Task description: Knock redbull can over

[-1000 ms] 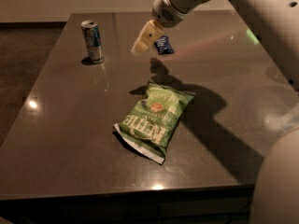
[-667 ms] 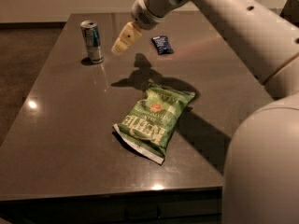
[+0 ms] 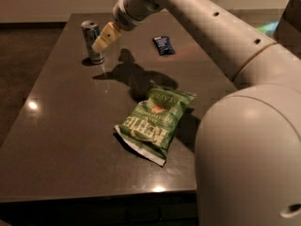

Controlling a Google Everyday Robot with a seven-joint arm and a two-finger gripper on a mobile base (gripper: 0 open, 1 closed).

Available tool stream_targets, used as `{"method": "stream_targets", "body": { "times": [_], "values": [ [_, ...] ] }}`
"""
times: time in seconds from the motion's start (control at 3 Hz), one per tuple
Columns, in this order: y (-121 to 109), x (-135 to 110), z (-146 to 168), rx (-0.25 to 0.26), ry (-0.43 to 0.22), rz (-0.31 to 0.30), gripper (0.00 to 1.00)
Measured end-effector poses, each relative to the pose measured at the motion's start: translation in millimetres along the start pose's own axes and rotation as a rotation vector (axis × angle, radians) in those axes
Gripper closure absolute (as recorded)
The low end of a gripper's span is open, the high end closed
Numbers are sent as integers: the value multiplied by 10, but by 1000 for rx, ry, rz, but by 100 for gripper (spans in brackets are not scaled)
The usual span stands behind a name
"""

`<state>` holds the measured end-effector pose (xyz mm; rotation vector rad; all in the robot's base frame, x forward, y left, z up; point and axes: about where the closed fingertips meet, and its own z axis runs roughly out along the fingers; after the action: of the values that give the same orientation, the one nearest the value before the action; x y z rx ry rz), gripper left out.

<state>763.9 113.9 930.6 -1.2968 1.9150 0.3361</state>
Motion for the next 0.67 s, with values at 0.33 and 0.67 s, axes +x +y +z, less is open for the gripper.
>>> {"method": "stream_targets", "body": {
  "times": [0.33, 0.67],
  "values": [
    [69, -147, 253, -33, -39, 16, 0],
    [149, -277, 457, -75, -72, 22, 3]
  ]
}}
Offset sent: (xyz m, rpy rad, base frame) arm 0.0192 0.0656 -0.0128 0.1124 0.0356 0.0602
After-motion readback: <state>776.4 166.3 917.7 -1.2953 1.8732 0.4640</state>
